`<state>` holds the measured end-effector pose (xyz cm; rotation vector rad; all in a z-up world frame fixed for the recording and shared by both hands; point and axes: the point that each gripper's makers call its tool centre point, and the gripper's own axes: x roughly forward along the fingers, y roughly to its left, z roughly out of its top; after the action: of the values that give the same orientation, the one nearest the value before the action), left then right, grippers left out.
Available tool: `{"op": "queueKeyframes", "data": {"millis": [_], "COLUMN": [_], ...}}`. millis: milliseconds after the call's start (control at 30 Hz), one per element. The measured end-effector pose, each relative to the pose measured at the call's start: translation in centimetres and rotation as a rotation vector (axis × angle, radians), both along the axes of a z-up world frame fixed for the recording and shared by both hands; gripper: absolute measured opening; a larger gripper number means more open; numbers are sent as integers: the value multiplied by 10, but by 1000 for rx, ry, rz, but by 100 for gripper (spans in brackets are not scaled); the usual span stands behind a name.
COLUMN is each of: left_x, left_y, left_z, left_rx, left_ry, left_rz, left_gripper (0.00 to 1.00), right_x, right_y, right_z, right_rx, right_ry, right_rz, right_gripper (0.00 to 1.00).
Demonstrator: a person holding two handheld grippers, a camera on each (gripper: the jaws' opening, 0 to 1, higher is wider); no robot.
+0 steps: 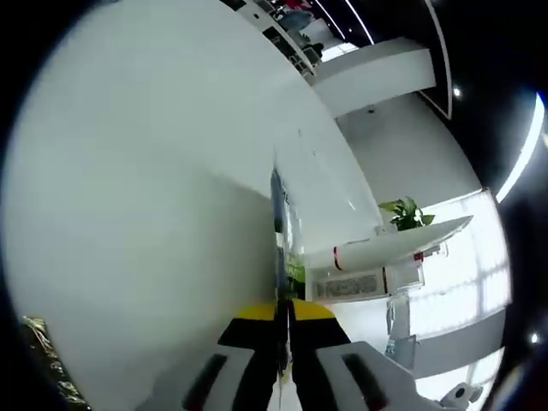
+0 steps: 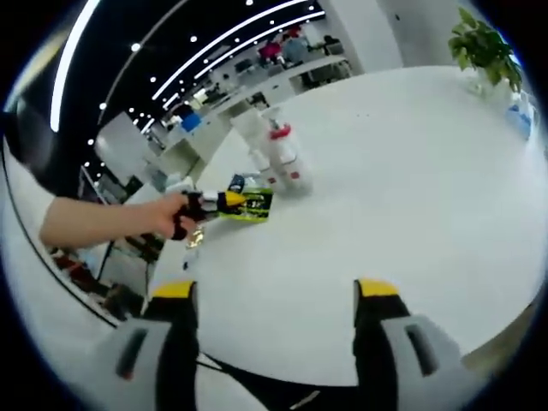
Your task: Arrange the skincare products in the storage area until every visible bottle or jar stands upright without overlapping.
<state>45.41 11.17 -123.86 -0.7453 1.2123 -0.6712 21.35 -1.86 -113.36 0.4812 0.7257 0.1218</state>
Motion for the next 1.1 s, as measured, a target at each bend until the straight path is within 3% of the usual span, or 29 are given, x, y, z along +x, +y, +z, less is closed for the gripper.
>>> {"op": "queueKeyframes", "data": {"millis": [100, 633, 867, 933, 1100], "left_x": [0, -1, -3, -4, 5], "left_y": [8, 22, 29, 33, 42], "left_z": [-9, -9, -7, -4, 5], "left_rx": [57, 89, 104, 112, 177], "left_ry": [-1, 64, 60, 53, -34], "left_rz": [-13, 31, 50, 56, 70], "left_gripper": [8, 13, 19, 22, 36], "right_x": [-1, -9, -11, -13, -14], "right_y": [-2, -1, -2, 0, 3], "right_z": [0, 6, 10, 10, 9], "right_rx": [3, 9, 6, 11, 16], "right_ry": [0, -29, -49, -51, -52], "right_rz": [-2, -19, -34, -40, -40], "right_gripper": [72, 72, 70, 70, 70]}}
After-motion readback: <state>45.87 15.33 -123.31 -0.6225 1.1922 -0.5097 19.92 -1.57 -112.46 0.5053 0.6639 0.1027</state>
